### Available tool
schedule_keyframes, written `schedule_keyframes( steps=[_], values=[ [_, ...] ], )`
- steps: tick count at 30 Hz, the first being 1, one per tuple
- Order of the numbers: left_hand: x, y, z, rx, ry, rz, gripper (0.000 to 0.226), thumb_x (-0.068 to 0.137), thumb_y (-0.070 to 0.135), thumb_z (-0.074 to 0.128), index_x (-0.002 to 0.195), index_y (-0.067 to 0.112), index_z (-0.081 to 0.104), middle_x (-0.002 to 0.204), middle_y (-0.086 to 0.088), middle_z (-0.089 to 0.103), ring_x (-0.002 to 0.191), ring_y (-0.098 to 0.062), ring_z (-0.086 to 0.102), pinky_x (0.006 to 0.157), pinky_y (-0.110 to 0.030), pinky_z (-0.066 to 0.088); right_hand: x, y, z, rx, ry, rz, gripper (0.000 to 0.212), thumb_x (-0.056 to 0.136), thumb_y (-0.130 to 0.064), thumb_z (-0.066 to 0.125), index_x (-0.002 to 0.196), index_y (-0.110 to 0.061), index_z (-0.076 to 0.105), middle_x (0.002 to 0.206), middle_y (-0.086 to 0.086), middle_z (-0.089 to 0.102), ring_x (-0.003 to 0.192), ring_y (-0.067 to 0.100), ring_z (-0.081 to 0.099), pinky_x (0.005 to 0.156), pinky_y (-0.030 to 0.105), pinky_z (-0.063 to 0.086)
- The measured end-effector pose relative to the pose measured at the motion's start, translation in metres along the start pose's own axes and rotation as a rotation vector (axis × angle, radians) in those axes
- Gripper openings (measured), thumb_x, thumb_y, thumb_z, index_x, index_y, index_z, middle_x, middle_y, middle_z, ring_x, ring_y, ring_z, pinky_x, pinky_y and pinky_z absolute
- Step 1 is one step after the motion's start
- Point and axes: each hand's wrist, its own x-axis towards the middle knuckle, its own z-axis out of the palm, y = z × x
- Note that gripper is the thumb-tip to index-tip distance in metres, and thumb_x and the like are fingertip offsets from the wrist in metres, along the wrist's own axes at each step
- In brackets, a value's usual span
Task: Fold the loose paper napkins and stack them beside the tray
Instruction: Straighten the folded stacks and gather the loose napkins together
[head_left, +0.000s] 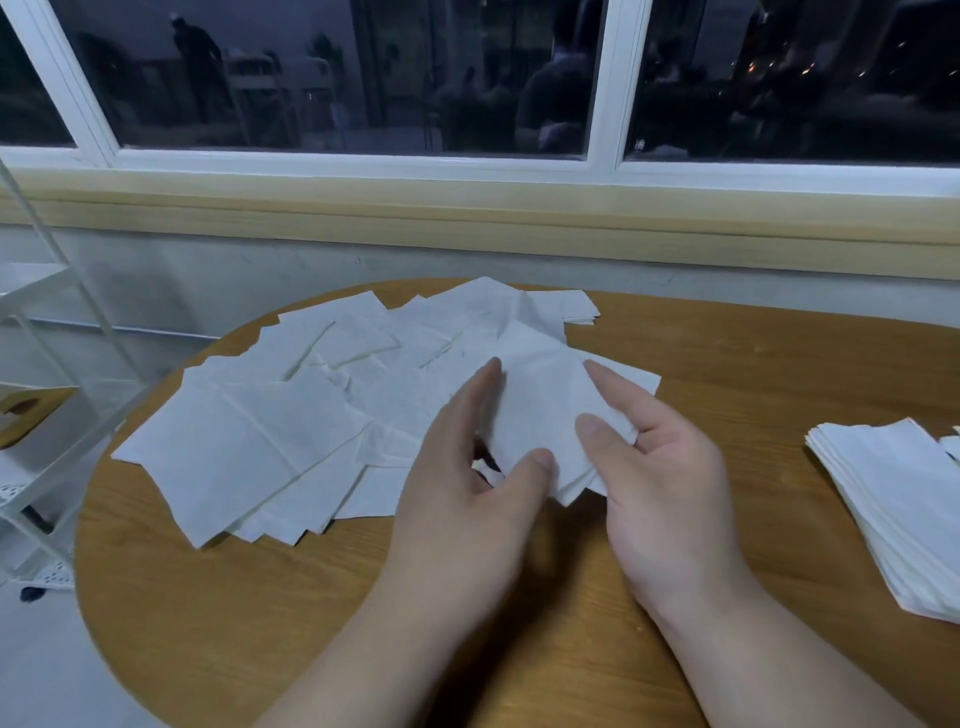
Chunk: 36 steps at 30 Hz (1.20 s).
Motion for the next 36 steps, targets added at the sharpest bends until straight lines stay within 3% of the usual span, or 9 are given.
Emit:
schedule_keyframes(
  steps=[5,8,11,14,18,23,26,30,36],
  values=[
    [0.009,-0.006,-0.006,-0.196,0.104,-0.26,0.065,0.079,0.044,0.074,0.135,0.046,0.042,0.123,0.017,0.056,0.099,-0.005,0.063,0.078,-0.022,0.051,0.003,-0.002,-0.008,-0.097,0.074,0.036,0.042,0.097,-0.002,0.058,0.109,-0.039,0.073,0.092,0.002,0.077,0.1,0.047,0.062,0.086,0.065,0.051],
    [0.014,-0.01,-0.015,-0.353,0.059,-0.412,0.089,0.057,0.057,0.075,0.139,0.04,0.044,0.128,0.008,0.062,0.097,-0.011,0.071,0.095,-0.039,0.054,0.005,-0.005,-0.012,-0.064,0.01,0.056,0.042,0.096,0.004,0.056,0.1,-0.032,0.077,0.096,-0.003,0.078,0.095,0.024,0.074,0.083,0.042,0.06],
    [0.019,-0.011,-0.027,-0.523,-0.02,-0.467,0.074,0.07,0.033,0.079,0.137,0.029,0.049,0.109,-0.001,0.074,0.087,-0.018,0.075,0.083,-0.038,0.057,0.01,-0.006,-0.018,-0.032,-0.107,0.095,0.045,0.094,0.009,0.053,0.097,-0.026,0.081,0.098,0.003,0.078,0.096,0.023,0.074,0.084,0.04,0.058],
    [0.024,-0.013,-0.039,-0.596,-0.118,-0.46,0.072,0.065,0.018,0.077,0.133,0.022,0.052,0.093,-0.007,0.077,0.073,-0.02,0.073,0.071,-0.035,0.053,0.014,-0.005,-0.021,-0.034,-0.21,0.125,0.044,0.093,0.012,0.052,0.095,-0.022,0.081,0.095,0.015,0.077,0.093,0.032,0.074,0.083,0.042,0.056],
    [0.029,-0.023,-0.05,-0.502,-0.205,-0.405,0.056,0.064,0.012,0.077,0.118,0.024,0.068,0.112,-0.014,0.074,0.094,-0.03,0.074,0.077,-0.039,0.056,0.015,-0.005,-0.023,-0.115,-0.315,0.138,0.04,0.093,0.008,0.055,0.104,-0.022,0.079,0.1,0.014,0.077,0.096,0.033,0.072,0.081,0.04,0.056],
    [0.027,-0.023,-0.054,-0.201,-0.115,-0.183,0.036,0.075,0.003,0.081,0.099,0.03,0.075,0.098,0.002,0.077,0.088,-0.021,0.075,0.079,-0.04,0.059,0.015,0.002,-0.023,-0.328,-0.353,-0.002,0.052,0.099,-0.008,0.057,0.131,-0.05,0.057,0.118,-0.006,0.073,0.105,0.033,0.069,0.097,0.051,0.053],
    [0.026,-0.023,-0.054,-0.13,-0.078,-0.11,0.038,0.081,0.003,0.077,0.095,0.038,0.074,0.092,0.008,0.076,0.085,-0.016,0.073,0.075,-0.041,0.06,0.014,0.008,-0.022,-0.555,-0.333,-0.079,0.048,0.098,-0.022,0.059,0.124,-0.062,0.052,0.1,0.005,0.074,0.089,0.043,0.066,0.084,0.057,0.054],
    [0.026,-0.026,-0.056,-0.08,-0.085,-0.038,0.042,0.068,0.016,0.074,0.101,0.042,0.071,0.095,0.008,0.071,0.089,-0.017,0.067,0.083,-0.046,0.054,0.01,0.007,-0.017,-0.574,-0.325,-0.13,0.041,0.091,-0.02,0.069,0.112,-0.053,0.057,0.104,-0.016,0.069,0.091,0.011,0.065,0.085,0.039,0.052],
    [0.024,-0.03,-0.054,0.075,-0.12,0.004,0.053,0.076,0.019,0.072,0.113,0.054,0.059,0.104,0.02,0.066,0.086,-0.015,0.062,0.08,-0.035,0.051,0.011,0.011,-0.017,-0.707,-0.308,-0.192,0.052,0.083,-0.012,0.076,0.116,-0.049,0.059,0.117,-0.027,0.058,0.113,-0.005,0.054,0.09,0.01,0.039]
  ],
)
